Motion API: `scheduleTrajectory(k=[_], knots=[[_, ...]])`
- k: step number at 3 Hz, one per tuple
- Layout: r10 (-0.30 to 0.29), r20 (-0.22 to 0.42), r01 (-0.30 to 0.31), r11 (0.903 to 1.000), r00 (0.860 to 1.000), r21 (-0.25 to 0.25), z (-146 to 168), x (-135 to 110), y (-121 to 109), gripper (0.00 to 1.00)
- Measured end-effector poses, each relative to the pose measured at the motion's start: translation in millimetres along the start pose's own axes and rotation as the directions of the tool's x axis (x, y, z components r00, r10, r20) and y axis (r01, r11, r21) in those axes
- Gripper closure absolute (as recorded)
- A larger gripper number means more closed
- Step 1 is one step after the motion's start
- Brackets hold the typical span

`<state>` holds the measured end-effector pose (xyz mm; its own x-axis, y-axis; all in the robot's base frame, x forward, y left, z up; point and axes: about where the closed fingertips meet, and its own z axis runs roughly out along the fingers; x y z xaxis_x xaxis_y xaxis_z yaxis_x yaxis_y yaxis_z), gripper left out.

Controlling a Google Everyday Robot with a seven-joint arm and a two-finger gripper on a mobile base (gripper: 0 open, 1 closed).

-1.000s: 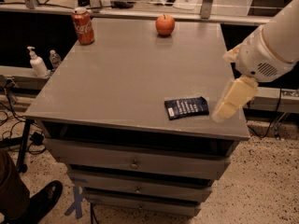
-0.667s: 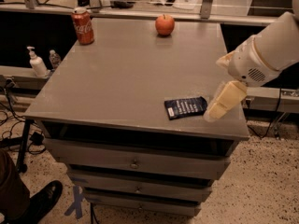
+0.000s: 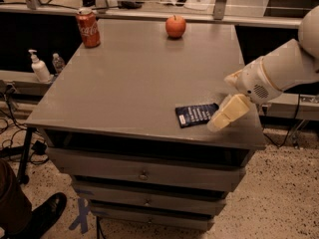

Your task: Move rxbar blueberry near coke can

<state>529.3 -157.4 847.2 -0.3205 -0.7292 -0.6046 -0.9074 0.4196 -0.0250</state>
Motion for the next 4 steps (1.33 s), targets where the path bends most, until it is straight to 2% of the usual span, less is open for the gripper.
scheduleTrajectory(k=[1,2,4], knots=[[0.04,0.026,-0.04,0.9988,0.999,-0.027,22,4,-1,0.05],[0.056,0.043,-0.055,0.9977,0.997,-0.039,33,3,2,0.23],[0.063,0.051,-0.061,0.9974,0.997,-0.04,33,2,1,0.69]])
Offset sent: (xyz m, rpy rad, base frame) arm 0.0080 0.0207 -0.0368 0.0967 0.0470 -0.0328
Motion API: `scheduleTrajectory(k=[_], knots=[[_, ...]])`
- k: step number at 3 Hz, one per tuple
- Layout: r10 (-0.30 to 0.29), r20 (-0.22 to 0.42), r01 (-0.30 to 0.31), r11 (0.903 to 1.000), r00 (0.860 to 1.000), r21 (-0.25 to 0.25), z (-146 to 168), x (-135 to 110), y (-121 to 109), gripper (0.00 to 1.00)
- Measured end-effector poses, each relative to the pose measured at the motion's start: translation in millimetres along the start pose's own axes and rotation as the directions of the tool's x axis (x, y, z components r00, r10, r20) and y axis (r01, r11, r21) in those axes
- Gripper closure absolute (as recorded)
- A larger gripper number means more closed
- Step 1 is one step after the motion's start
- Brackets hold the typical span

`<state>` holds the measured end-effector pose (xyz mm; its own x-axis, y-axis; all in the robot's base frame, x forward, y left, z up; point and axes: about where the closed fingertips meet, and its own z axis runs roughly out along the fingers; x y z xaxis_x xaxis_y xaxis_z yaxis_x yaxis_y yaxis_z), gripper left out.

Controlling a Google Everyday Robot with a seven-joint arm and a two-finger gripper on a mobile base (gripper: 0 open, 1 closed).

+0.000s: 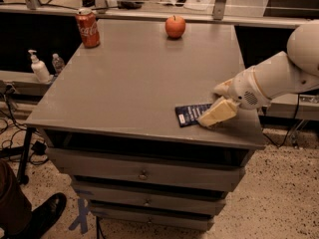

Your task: Move rxbar blueberry near coke can

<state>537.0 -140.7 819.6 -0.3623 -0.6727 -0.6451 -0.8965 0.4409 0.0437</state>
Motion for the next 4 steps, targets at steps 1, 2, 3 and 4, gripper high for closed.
scheduleTrajectory(k=[1,2,3,4], knots=[[0.0,0.0,0.0,1.0,1.0,0.0,-3,-3,0,0.92],[0.0,0.0,0.0,1.0,1.0,0.0,-4,-3,0,1.0],[0.0,0.001,0.0,1.0,1.0,0.001,-6,-5,0,1.0],[-0.047,0.054,0.042,0.9949,0.997,0.091,-54,-33,0,1.0]])
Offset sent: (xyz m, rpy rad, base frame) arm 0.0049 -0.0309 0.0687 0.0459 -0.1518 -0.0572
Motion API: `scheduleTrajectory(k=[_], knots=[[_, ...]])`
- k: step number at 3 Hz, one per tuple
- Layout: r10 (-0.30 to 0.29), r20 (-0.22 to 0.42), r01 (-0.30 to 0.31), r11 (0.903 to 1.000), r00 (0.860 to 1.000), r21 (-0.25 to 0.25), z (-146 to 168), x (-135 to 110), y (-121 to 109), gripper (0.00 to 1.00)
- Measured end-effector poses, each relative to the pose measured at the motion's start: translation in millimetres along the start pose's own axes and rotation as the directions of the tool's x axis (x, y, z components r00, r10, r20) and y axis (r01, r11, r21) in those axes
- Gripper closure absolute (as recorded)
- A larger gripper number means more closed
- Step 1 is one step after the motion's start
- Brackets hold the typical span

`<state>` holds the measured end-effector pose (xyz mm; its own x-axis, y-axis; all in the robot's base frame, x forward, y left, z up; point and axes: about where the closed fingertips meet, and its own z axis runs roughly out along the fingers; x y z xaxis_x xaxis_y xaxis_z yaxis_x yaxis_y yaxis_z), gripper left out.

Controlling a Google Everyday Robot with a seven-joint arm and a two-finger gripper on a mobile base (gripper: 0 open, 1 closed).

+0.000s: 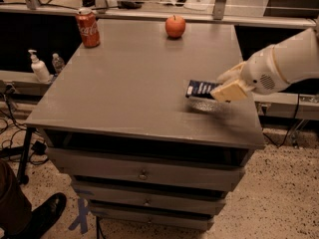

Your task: Move rxbar blueberry near coke can

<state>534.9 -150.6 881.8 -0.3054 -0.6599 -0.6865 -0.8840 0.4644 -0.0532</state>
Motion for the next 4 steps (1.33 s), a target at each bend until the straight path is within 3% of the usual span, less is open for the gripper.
scheduleTrajectory(k=[1,2,4], knots=[[-0.072,0.06,0.065,0.9925,0.996,0.103,-57,-45,0,1.0],[-0.064,0.06,0.058,0.9931,0.996,0.102,-58,-45,2,1.0],[-0.062,0.132,0.048,0.9929,0.989,0.109,8,-91,-10,1.0]])
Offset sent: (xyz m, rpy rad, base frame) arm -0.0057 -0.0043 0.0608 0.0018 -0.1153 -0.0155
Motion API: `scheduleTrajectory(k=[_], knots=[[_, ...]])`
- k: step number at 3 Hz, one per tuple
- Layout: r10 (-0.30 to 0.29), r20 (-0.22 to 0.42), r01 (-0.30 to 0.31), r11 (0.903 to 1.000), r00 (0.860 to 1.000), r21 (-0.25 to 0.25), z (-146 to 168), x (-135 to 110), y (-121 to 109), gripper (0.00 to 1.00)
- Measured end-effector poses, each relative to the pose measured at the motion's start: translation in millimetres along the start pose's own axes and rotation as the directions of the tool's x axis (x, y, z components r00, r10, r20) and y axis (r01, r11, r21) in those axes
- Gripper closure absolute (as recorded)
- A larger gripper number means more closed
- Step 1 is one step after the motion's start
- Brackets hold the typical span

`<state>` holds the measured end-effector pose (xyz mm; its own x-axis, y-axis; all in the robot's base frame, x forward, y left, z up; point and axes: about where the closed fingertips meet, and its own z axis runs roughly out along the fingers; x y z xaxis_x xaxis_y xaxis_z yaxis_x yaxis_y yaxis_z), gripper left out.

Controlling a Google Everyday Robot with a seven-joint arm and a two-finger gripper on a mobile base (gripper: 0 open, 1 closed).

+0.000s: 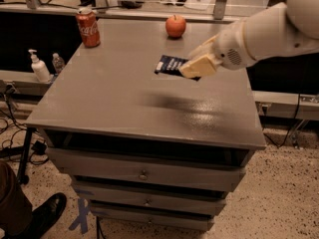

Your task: Move rxbar blueberry near coke can

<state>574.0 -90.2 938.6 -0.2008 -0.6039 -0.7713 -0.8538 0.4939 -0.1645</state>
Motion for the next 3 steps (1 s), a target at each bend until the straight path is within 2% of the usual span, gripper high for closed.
scheduleTrajectory(k=[2,3], knots=[[0.016,0.065,-0.017,0.9997,0.998,0.017,95,-58,-22,1.0],[0.015,0.066,-0.016,0.9998,0.998,0.014,97,-59,-21,1.0]])
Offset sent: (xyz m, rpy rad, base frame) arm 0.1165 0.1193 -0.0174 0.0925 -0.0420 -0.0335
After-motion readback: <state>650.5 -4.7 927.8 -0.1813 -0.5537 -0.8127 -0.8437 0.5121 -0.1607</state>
